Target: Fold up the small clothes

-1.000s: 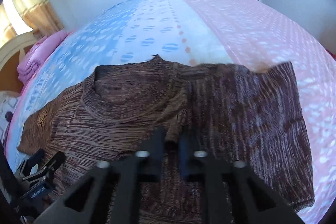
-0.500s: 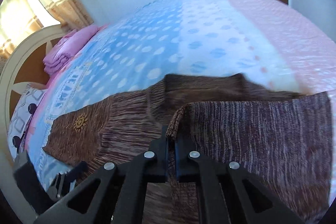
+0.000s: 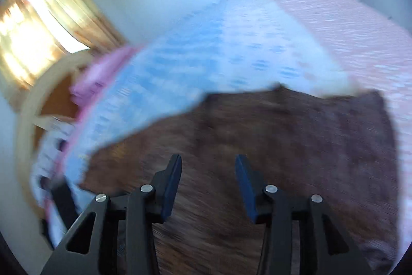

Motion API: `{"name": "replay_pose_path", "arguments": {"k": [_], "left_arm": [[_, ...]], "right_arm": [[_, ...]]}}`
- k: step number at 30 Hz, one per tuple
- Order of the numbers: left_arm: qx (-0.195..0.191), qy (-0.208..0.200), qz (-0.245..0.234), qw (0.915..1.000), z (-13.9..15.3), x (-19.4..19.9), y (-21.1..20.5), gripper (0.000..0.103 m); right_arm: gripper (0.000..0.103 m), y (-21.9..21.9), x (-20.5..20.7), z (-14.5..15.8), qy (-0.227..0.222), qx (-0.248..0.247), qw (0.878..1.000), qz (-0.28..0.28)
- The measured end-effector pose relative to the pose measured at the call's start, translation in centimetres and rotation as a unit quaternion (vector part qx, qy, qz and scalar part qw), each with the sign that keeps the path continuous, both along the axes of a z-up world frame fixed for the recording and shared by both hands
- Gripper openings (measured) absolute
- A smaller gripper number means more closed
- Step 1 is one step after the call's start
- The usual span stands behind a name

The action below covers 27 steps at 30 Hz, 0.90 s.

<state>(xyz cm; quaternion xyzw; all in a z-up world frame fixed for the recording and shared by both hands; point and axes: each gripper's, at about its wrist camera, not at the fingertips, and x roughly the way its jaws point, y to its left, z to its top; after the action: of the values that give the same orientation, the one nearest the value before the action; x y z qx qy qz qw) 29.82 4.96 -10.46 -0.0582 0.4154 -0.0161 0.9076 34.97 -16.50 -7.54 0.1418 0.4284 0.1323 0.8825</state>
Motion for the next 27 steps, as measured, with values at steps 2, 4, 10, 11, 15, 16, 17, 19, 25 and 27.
{"name": "replay_pose_path", "arguments": {"k": [2,4,10,11,15,16,17,19,25,27], "left_arm": [[0.001,0.000,0.000,1.0000,0.0,0.0,0.0,0.103],[0.001,0.000,0.000,1.0000,0.0,0.0,0.0,0.103],[-0.024,-0.011,0.013,0.9996,0.2,-0.3,0.9,0.103],[-0.032,-0.014,0.018,0.9992,0.2,-0.4,1.3,0.103],[-0.053,-0.021,0.031,0.9979,0.2,-0.5,2.1,0.103],[-0.054,-0.022,0.032,0.9978,0.2,-0.5,2.1,0.103],[-0.055,-0.023,0.032,0.9977,0.3,-0.5,2.1,0.103],[-0.059,-0.025,0.033,0.9974,0.3,-0.5,2.2,0.103],[-0.060,-0.025,0.033,0.9974,0.3,-0.5,2.2,0.103],[-0.060,-0.025,0.032,0.9974,0.3,-0.5,2.3,0.103]], "right_arm": [[0.044,0.0,-1.4,-0.9,0.011,0.001,1.000,0.008],[0.044,0.6,-2.5,-1.4,0.013,0.013,1.000,0.021],[0.044,5.0,-2.9,-2.8,0.001,-0.087,0.992,0.087],[0.044,5.4,-2.8,-3.1,-0.001,-0.109,0.990,0.093],[0.008,5.9,-2.5,-3.3,-0.005,-0.180,0.980,0.088],[0.007,5.6,-2.3,-3.2,-0.002,-0.174,0.981,0.085],[0.005,5.1,-1.9,-3.0,0.005,-0.145,0.986,0.081],[0.005,4.6,-1.3,-2.5,0.015,-0.089,0.993,0.076],[0.005,5.7,0.3,-3.3,0.061,0.059,0.991,0.100],[0.006,5.3,0.5,-4.4,0.099,0.113,0.983,0.110]]}}
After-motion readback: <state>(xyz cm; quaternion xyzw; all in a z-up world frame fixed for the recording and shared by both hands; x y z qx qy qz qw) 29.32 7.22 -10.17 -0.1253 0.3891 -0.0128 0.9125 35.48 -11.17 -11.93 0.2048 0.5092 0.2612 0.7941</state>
